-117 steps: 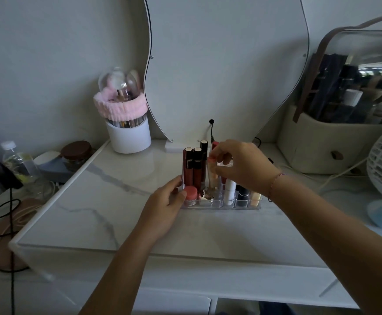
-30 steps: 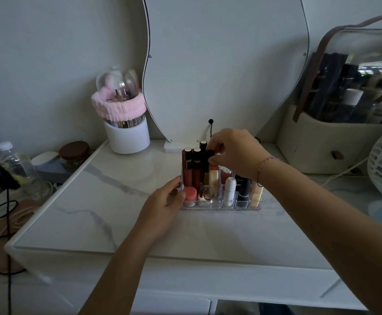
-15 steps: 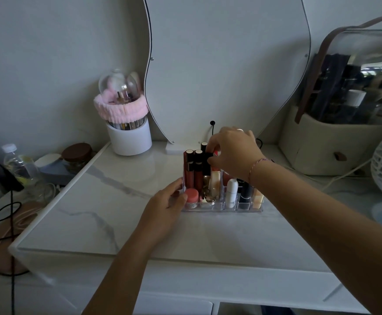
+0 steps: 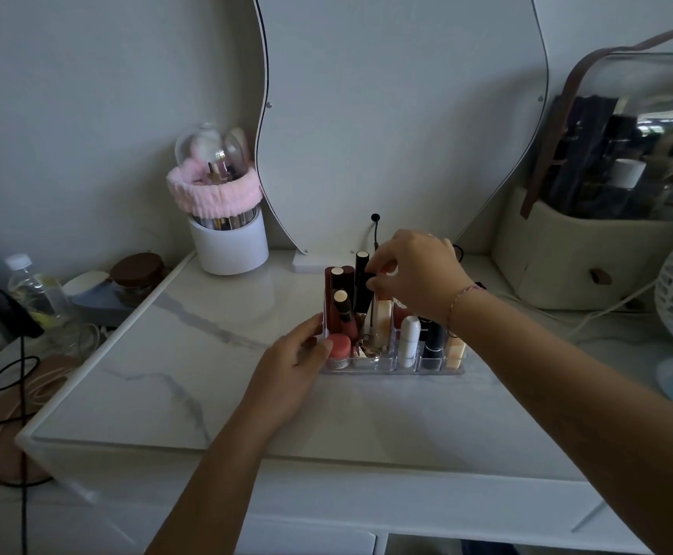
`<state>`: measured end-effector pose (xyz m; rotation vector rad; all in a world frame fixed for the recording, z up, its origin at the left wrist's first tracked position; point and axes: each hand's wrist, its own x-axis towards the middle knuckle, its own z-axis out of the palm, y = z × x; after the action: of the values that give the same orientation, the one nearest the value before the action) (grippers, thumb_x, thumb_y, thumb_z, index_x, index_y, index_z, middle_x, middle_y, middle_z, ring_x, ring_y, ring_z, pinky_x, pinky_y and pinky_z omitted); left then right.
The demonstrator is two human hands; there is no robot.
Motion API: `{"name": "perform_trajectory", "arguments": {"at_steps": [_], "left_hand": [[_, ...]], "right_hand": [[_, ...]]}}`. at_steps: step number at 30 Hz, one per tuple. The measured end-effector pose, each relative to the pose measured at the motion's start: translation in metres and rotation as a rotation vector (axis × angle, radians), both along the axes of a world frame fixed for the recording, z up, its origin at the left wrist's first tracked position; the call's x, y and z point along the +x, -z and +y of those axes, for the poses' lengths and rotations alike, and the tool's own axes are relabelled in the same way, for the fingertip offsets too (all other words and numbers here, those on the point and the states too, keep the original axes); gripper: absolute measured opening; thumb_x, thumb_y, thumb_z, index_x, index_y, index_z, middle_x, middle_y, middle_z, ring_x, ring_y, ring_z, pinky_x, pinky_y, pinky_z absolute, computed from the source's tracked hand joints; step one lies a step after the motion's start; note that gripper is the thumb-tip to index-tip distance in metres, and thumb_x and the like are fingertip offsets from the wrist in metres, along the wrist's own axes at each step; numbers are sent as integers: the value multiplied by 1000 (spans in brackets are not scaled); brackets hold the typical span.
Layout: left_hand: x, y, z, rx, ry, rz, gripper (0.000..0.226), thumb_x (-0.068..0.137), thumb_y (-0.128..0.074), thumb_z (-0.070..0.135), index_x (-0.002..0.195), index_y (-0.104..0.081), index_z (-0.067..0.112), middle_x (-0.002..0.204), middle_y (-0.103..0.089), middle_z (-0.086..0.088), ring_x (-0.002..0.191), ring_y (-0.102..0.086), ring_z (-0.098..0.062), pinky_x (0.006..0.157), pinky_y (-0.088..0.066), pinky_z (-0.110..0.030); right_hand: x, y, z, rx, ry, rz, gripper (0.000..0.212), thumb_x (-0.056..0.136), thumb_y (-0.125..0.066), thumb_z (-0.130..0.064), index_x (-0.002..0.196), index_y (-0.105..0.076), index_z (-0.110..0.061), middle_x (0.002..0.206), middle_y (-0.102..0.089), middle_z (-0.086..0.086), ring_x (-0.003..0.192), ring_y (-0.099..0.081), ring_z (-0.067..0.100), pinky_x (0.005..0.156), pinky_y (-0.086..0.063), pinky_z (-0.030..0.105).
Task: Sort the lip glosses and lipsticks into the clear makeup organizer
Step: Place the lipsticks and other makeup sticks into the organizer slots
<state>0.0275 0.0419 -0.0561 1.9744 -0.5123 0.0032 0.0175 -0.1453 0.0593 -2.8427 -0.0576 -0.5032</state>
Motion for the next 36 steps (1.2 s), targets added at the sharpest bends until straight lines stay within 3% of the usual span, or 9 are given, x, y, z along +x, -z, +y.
{"name": "perform_trajectory", "arguments": {"at_steps": [2,5,10,17,22,26,29,36], "left_hand": [[0,-2,-3,-23,-10,29,47,85,-60,46,130,-48,42,111,-64,28,103,-60,1,75,-44,-11],[2,-6,-9,-12,-94,1,96,63,-62,67,145,-30,29,136,-46,15,115,-50,-7,88,-43,-28],[8,-22,-20,82,-211,-235,112,60,-78,57,148,-17,24,149,-36,-1,132,-40,-21,104,-36,-44],[2,-32,-47,145,-231,-464,104,70,-76,47,149,-17,14,141,-48,-6,126,-44,-26,100,-38,-46],[1,-30,-51,76,-232,-459,89,75,-75,40,147,-27,17,138,-51,-5,127,-42,-23,103,-37,-47],[4,-30,-48,28,-240,-432,80,78,-73,33,145,-31,18,138,-49,-5,127,-42,-20,102,-32,-38],[8,-33,-47,22,-244,-445,75,79,-73,25,143,-36,18,137,-50,-3,125,-42,-19,99,-30,-32],[12,-36,-48,9,-219,-484,70,81,-71,16,143,-38,17,136,-51,-6,126,-44,-22,102,-35,-37]], "right_hand": [[2,0,1,-20,-1,0,18,82,-62,-34,98,-68,-30,101,-58,-4,102,-49,19,93,-32,37],[4,1,3,-29,5,-10,19,82,-62,-34,98,-68,-29,102,-60,-2,102,-50,20,91,-31,37],[4,6,1,-23,27,-67,18,81,-62,-33,97,-67,-27,100,-60,-3,101,-50,20,87,-29,35],[8,10,0,-8,55,-93,18,82,-62,-36,96,-67,-28,97,-60,-3,97,-51,19,85,-28,34],[7,7,-2,57,25,-78,15,80,-64,-34,93,-69,-28,94,-62,-6,96,-54,17,92,-37,37],[3,3,-3,116,-23,-50,15,81,-65,-28,94,-71,-26,85,-57,-11,91,-56,16,93,-43,43],[1,3,-2,145,-35,-60,16,82,-63,-23,96,-71,-26,89,-63,-8,91,-57,16,93,-42,43],[0,5,-2,183,-59,-56,17,82,-63,-24,97,-71,-27,87,-60,-6,88,-55,15,92,-42,44]]}}
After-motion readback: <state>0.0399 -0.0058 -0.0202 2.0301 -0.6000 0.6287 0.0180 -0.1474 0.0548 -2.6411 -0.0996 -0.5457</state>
